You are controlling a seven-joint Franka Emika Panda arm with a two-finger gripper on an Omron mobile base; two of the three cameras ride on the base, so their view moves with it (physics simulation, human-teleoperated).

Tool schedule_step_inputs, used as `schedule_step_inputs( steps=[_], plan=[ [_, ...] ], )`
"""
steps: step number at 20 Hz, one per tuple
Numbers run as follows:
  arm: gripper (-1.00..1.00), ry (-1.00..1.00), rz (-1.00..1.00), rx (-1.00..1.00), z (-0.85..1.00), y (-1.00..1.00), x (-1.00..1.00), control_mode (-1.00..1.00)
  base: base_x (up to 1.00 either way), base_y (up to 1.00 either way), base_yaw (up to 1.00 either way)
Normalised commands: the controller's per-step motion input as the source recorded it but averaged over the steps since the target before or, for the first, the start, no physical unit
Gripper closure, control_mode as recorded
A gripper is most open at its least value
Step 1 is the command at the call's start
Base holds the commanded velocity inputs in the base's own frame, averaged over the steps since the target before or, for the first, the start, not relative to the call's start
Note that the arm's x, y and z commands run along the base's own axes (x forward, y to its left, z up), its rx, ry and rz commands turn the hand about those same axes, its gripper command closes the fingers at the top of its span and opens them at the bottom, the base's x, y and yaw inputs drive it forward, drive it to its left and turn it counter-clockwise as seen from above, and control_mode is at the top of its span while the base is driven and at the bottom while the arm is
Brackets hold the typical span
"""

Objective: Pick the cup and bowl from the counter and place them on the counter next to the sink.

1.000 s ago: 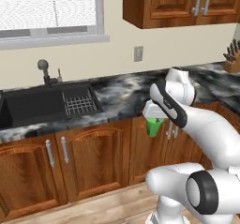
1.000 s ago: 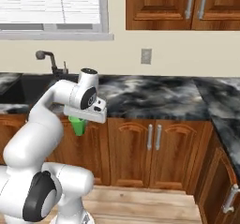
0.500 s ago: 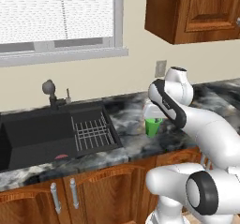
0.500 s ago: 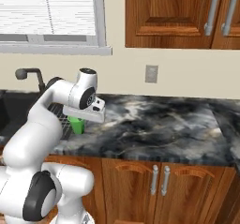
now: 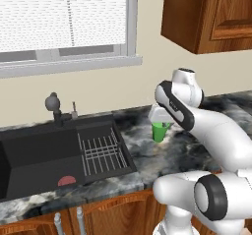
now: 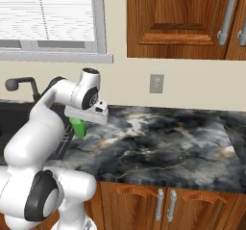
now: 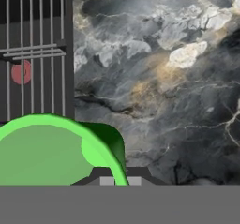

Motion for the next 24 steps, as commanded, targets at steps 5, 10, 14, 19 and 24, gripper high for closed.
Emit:
schedule_step_inputs(
  steps=[5, 10, 14, 19, 24],
  plan=[
    [1.0, 0.0, 0.0, 0.0, 0.0, 0.0, 0.0, -1.0, 0.0, 0.0, 0.0],
    [1.0, 0.0, 0.0, 0.0, -0.14, 0.39, 0.18, -1.0, 0.0, 0.0, 0.0],
    [1.0, -0.02, 0.0, 0.0, -0.06, 0.21, 0.33, -1.0, 0.0, 0.0, 0.0],
    [1.0, -0.02, 0.0, 0.0, -0.16, 0.0, 0.48, -1.0, 0.0, 0.0, 0.0],
    [1.0, 0.03, 0.0, 0.0, -0.54, 0.0, 0.11, -1.0, 0.0, 0.0, 0.0]
  ],
)
